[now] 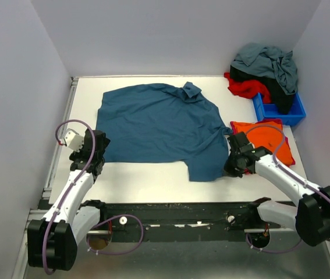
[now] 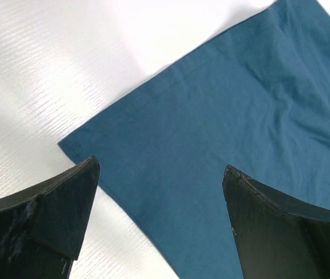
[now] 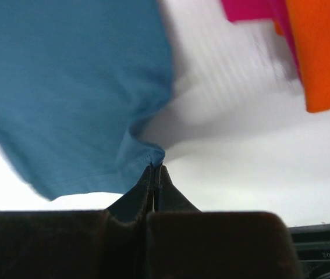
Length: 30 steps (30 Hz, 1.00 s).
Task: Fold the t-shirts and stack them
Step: Grap the side of the flattened tshirt closest away from the robot with both arms
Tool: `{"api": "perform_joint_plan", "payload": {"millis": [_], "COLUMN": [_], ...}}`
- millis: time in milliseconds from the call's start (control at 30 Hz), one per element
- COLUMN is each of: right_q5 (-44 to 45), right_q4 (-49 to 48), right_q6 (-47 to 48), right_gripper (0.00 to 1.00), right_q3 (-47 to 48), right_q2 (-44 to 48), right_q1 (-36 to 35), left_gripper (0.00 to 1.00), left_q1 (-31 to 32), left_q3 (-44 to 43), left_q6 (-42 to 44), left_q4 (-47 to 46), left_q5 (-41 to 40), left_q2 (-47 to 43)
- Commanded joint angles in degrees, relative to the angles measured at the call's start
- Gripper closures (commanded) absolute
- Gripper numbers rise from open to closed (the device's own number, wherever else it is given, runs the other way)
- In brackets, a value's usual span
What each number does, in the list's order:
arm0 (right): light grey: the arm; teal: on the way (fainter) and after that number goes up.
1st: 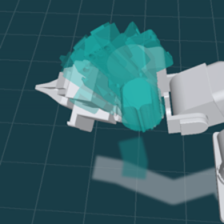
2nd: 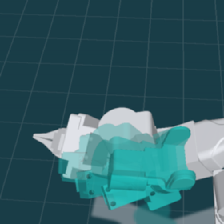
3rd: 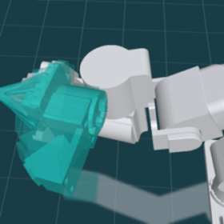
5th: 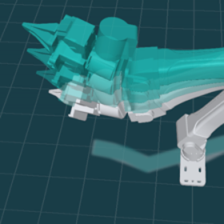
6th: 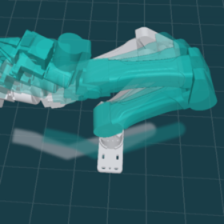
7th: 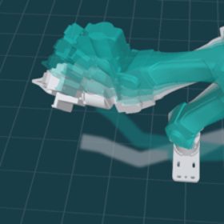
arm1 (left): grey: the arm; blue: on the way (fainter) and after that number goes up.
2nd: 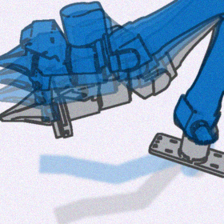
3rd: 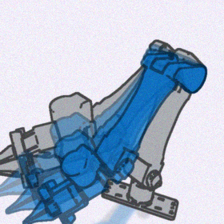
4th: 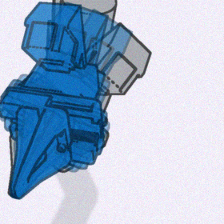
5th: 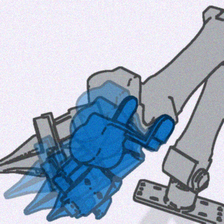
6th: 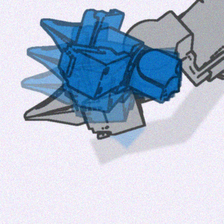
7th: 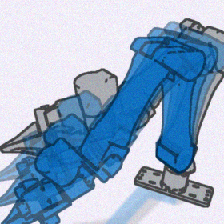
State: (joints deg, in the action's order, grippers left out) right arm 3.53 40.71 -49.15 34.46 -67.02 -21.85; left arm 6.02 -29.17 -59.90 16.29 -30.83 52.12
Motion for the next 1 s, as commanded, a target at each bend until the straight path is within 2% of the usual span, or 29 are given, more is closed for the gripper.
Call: {"api": "perform_joint_plan", "payload": {"millis": [0,167,300,433,633,800,967], "right_q5": [0.07,-0.37,-0.72,-2.03,-0.90,-2.03,-1.24], "right_q4": [-0.55,-1.85,-5.11,-6.78,-7.40,-7.66,-7.05], "right_q6": [5.80,8.97,10.21,10.82,12.76,12.23,11.97], "right_gripper": [0.99,0.99,0.99,0.99,0.99,0.99,0.99], "right_q3": [6.14,5.45,1.85,0.17,-0.79,-1.50,-1.76], "right_q2": [6.28,14.71,19.56,20.09,20.79,22.81,24.22], "right_q1": [-0.30,-0.30,-0.30,-0.30,-0.30,-0.30,-0.83], "left_gripper": [0.01,0.12,0.13,0.13,0.18,0.24,0.25], "left_q1": [0.04,0.04,-0.13,-0.83,-2.51,-2.59,-2.59], "left_q3": [-1.68,-2.99,-6.33,-9.24,-9.33,-6.26,-5.46], "left_q6": [-0.66,-3.03,-4.17,-4.70,-8.47,-10.06,-10.50], "left_q4": [2.51,4.79,10.67,15.86,20.26,20.27,19.30], "left_q5": [-1.16,-3.00,-6.78,-8.63,-8.10,-8.72,-8.10], "left_q2": [2.19,4.83,7.99,11.42,14.41,14.24,16.25]}}
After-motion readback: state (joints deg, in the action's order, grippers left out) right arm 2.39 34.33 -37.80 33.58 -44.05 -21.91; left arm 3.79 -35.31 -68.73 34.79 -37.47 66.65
